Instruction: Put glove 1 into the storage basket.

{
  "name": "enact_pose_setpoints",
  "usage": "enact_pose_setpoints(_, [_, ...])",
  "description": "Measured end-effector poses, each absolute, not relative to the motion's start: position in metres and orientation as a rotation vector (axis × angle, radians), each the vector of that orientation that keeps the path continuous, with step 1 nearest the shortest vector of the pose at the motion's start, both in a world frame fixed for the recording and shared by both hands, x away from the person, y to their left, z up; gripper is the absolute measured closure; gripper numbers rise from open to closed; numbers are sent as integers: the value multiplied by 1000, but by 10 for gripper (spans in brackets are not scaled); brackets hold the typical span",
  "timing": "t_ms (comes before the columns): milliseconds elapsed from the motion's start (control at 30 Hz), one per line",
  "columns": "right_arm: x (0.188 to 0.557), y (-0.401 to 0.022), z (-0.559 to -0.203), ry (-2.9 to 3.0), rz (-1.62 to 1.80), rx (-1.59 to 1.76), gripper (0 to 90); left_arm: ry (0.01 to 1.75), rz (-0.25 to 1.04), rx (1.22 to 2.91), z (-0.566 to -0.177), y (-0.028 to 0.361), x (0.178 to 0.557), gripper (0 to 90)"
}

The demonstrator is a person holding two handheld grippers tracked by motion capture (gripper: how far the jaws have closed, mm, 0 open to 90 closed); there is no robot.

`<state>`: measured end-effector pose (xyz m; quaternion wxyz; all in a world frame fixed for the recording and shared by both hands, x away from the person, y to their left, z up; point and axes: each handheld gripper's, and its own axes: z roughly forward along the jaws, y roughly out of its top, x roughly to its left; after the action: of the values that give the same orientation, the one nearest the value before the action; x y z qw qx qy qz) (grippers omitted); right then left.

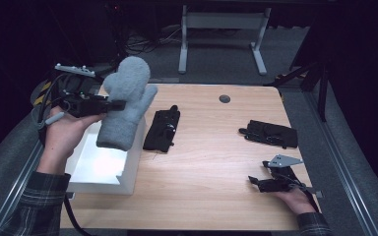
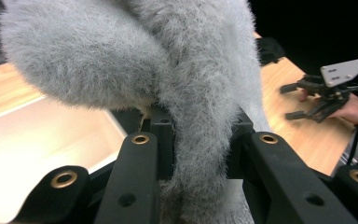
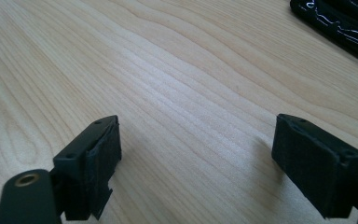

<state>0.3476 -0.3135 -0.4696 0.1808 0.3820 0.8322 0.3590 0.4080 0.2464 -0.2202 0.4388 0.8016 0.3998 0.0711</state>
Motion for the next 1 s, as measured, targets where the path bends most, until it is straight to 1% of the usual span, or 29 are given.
enact_pose_setpoints(233, [348,-313,-470,2350,1014,1080,161,1088,179,1944,-239,279,412,734])
enact_pose_setpoints(433, [348,-313,-470,2350,1014,1081,161,1153,155,1933,-259,295,412,734])
enact_pose_setpoints(733, [348,-314,-470,2346,1014,1084,161,1238,109,1946,-303,302,417,734])
enact_pose_setpoints(1000, [348,-314,-470,2346,1013,1085,161,1292,24,1984,-348,298,430,733])
